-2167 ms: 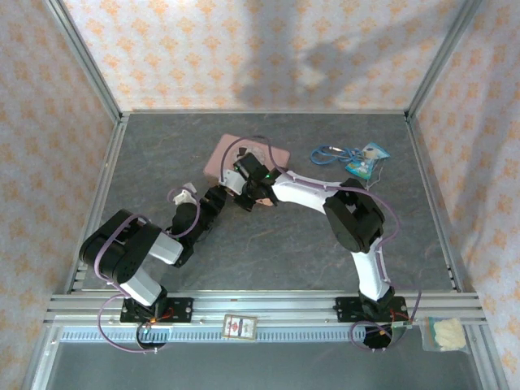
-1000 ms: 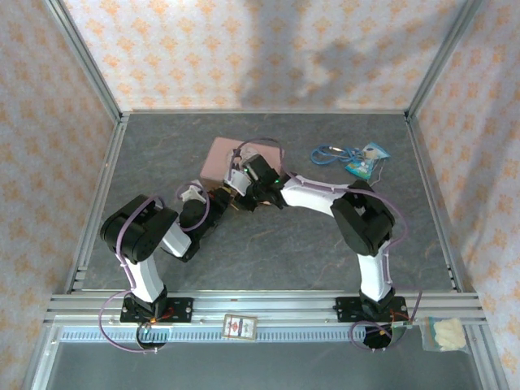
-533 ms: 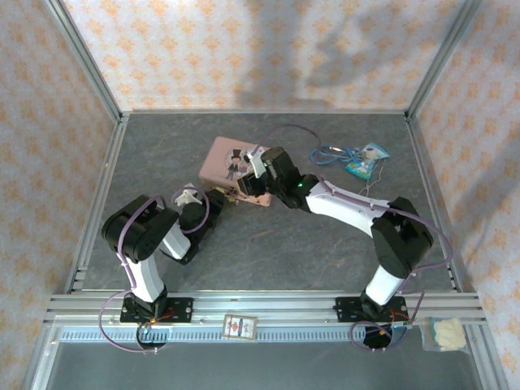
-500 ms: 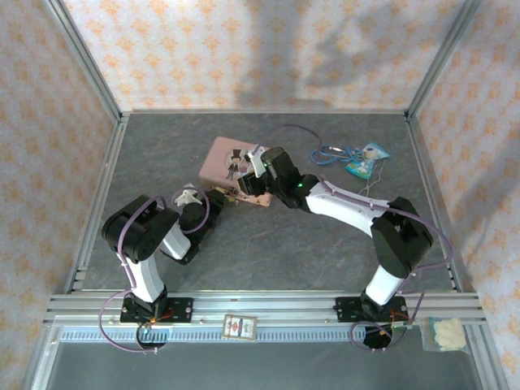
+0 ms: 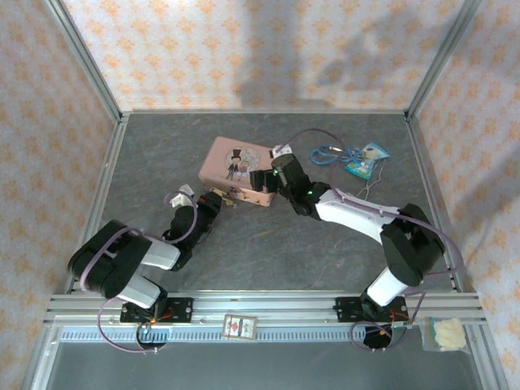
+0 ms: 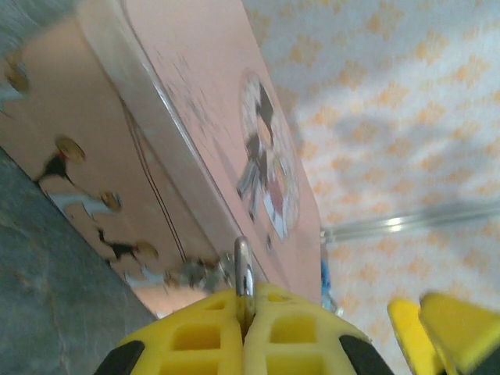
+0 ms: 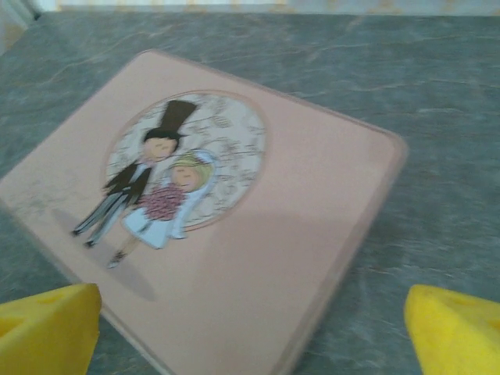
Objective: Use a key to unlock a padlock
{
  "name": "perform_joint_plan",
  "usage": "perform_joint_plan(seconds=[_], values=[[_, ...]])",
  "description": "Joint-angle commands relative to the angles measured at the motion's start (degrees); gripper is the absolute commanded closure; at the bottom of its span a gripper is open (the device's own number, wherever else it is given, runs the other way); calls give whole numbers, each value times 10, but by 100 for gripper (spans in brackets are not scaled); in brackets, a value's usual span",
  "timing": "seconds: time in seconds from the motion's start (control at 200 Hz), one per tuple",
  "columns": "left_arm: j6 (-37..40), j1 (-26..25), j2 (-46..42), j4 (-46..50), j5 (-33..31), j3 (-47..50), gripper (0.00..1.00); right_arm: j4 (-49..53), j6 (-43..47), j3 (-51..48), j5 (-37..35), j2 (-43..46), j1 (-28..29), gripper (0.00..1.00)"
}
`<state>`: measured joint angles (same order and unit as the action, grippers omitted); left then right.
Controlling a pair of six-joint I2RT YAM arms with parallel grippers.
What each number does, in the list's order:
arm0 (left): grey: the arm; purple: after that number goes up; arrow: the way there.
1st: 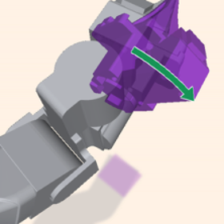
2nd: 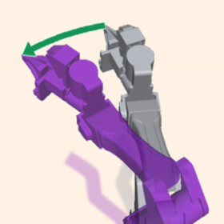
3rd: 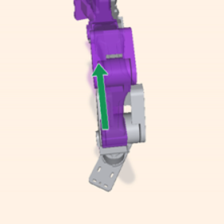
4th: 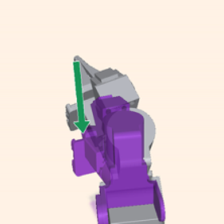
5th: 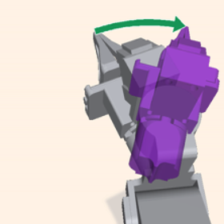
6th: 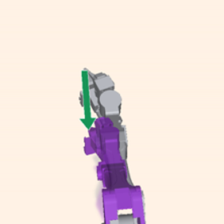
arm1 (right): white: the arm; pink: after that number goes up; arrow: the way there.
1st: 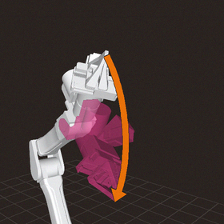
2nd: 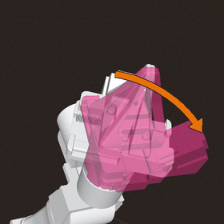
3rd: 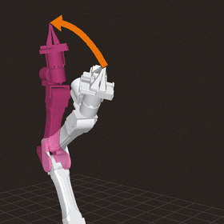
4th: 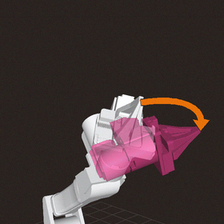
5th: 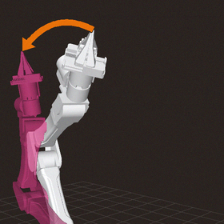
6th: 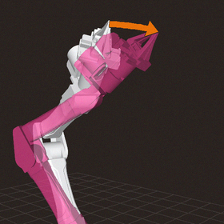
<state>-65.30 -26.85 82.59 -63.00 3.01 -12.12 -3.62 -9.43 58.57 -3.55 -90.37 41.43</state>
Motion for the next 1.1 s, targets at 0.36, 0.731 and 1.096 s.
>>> perform_joint_plan(seconds=[0.36, 0.731, 1.096], values=[[122, -187, -88, 425, 15, -98, 100, -58, -63, -103, -121, 78, -45, 0], [134, -233, 61, 409, 41, -182, 87, -68, -59, -118, -129, 84, -50, 0], [207, -219, -51, 504, -111, -214, 33, -122, 12, -175, -142, 108, -138, 0]])
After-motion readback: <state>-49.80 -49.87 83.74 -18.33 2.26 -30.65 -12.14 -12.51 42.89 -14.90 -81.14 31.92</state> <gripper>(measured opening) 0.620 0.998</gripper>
